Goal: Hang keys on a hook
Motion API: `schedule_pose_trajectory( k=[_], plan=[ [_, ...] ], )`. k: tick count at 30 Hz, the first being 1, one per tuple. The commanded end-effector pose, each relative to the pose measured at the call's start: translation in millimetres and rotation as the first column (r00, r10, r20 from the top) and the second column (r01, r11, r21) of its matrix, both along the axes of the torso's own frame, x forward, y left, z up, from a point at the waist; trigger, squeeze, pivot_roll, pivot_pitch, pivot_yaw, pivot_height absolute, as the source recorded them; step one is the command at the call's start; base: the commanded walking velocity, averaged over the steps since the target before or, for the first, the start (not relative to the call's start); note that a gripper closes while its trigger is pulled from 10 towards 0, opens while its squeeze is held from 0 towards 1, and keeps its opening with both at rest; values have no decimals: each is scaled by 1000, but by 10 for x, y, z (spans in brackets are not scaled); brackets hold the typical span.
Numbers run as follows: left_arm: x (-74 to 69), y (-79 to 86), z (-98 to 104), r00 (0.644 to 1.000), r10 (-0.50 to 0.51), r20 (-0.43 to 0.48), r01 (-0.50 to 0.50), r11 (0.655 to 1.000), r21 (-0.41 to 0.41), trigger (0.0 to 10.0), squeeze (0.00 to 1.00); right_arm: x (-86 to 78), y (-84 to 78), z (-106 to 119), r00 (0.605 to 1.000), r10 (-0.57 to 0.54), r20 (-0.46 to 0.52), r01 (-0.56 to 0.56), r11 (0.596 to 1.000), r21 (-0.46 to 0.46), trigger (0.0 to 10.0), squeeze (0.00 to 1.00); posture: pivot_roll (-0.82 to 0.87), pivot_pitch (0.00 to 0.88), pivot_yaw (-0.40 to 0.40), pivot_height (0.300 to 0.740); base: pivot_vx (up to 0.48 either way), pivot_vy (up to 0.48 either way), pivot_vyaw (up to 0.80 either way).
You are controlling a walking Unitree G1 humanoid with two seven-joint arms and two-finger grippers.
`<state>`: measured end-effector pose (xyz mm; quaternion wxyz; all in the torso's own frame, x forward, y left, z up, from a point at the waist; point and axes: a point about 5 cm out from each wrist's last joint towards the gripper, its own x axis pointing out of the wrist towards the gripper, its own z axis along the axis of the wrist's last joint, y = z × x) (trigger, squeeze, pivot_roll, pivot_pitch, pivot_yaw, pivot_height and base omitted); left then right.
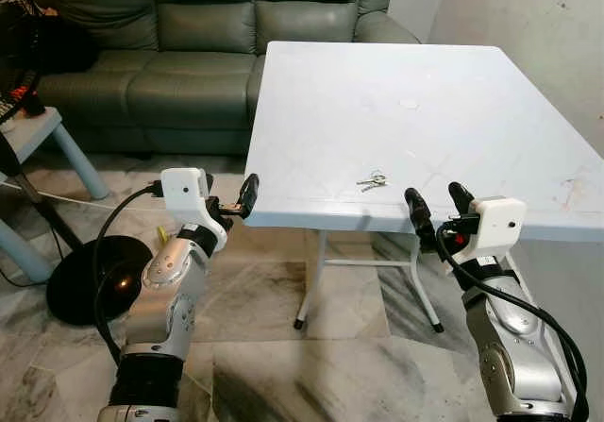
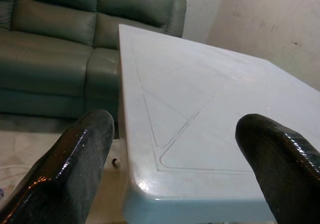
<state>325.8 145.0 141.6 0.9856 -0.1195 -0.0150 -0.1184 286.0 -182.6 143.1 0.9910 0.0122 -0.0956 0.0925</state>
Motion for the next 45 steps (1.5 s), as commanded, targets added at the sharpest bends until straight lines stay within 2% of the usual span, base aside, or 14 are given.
schedule_pose_trajectory(
  k=[1,33,38,41,44,45],
  plan=[
    [33,-16,23,1000,2,2,-2,1000,4,10000,0,18,-4,-4,1000,4,2,-4,1000,8,10000,0,81,48,-1,740,304,240,0],
    [58,-49,49,1000,7,15,-7,1000,15,10000,0,29,-17,-6,1000,12,-3,-11,1000,15,10000,0,86,56,-7,740,292,270,0],
    [54,-100,62,999,-17,33,16,998,58,10000,0,36,-34,-22,1000,10,-17,-10,1000,14,10000,0,86,52,-8,740,0,0,0],
    [36,-154,67,998,-43,42,40,997,73,10000,0,66,-97,-19,1000,2,-26,-2,1000,10,10000,0,89,53,-10,740,0,0,0],
    [12,-211,61,995,-85,52,78,991,111,10000,0,87,-121,-11,1000,3,-30,-3,1000,-4,10000,0,89,53,-10,740,0,0,0],
    [-13,-291,54,991,-124,58,116,985,129,10000,0,125,-159,-3,999,-2,-37,2,1000,-18,10000,0,89,58,-8,740,0,0,0]
  ],
)
